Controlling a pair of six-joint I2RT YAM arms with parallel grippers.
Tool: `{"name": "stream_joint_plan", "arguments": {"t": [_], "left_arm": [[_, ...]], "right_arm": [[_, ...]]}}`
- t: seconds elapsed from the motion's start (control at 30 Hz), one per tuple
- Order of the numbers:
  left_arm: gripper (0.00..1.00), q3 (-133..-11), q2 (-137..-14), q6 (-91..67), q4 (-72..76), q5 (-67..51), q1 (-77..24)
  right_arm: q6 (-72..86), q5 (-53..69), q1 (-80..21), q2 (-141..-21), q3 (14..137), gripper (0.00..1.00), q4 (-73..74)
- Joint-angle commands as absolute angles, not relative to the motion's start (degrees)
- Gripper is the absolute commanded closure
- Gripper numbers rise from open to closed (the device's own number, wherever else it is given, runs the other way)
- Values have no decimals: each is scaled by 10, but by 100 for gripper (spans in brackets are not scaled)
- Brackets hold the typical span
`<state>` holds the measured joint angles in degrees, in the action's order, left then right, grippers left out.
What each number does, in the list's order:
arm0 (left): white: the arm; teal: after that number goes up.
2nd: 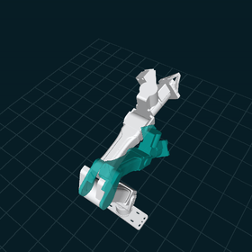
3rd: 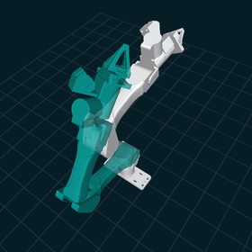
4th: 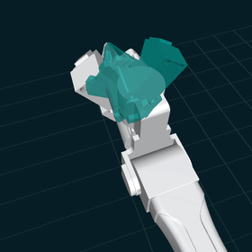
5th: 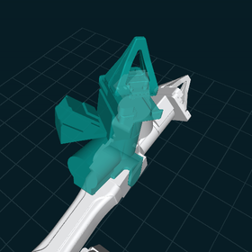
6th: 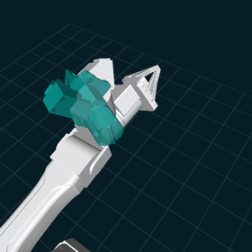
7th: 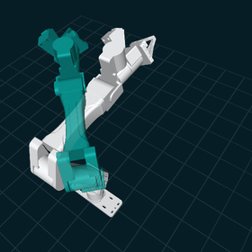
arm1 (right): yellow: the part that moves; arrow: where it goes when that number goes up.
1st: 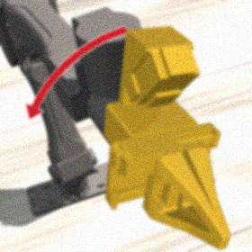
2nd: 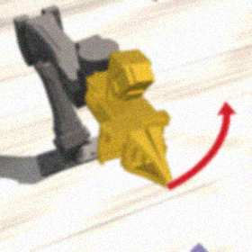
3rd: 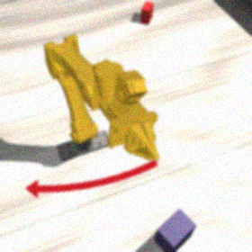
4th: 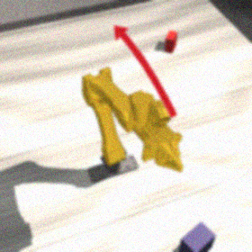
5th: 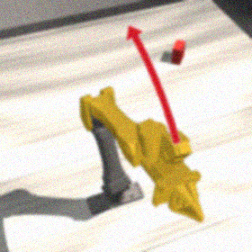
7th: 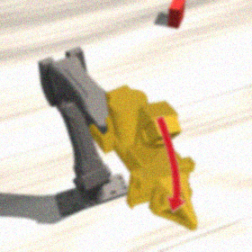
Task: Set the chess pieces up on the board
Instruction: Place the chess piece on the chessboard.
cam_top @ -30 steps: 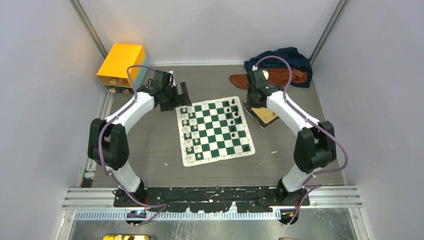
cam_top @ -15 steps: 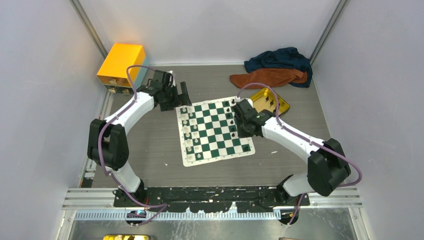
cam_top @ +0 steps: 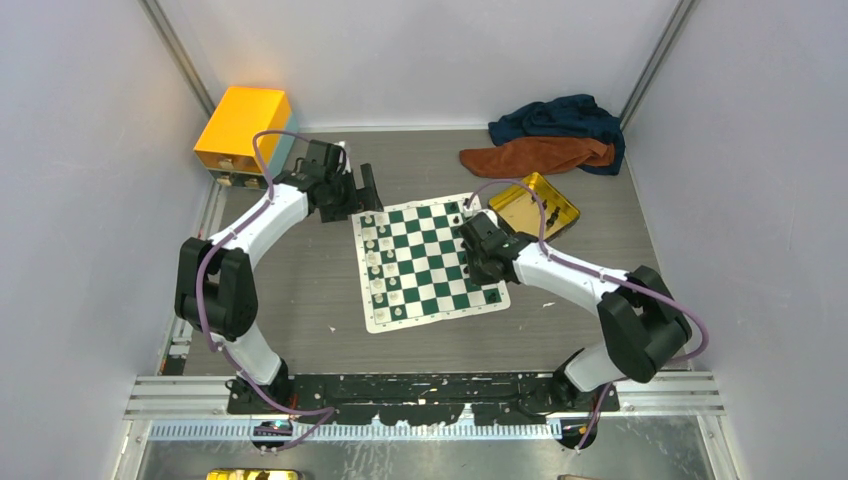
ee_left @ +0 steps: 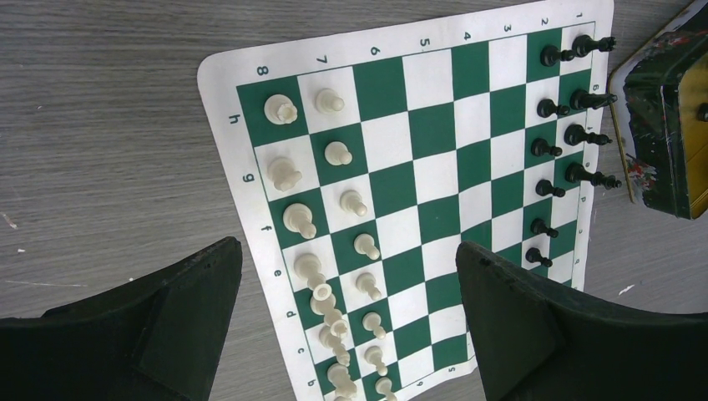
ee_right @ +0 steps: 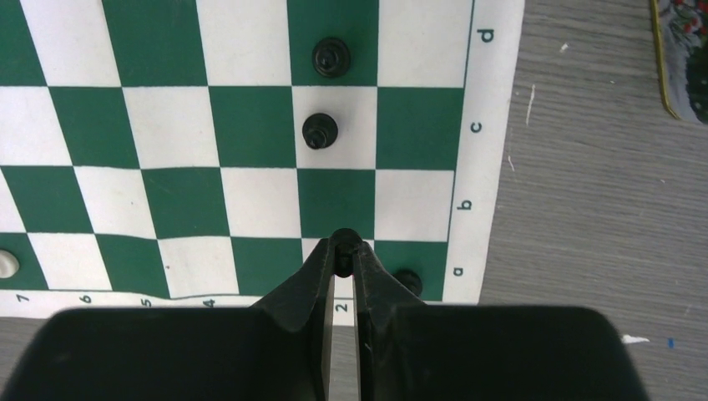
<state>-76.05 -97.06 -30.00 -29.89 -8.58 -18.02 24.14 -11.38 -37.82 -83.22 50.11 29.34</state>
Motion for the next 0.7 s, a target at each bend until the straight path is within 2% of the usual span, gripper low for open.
{"name": "stream_joint_plan", "arguments": {"t": [0.0, 0.67], "left_arm": [[0, -768, -959, -305, -287, -83, -183], [0, -764, -963, -306, -286, -80, -183]], "right_arm": [[237, -115, -382, -856, 506, 99, 240], [227, -104, -383, -901, 508, 98, 216]]}}
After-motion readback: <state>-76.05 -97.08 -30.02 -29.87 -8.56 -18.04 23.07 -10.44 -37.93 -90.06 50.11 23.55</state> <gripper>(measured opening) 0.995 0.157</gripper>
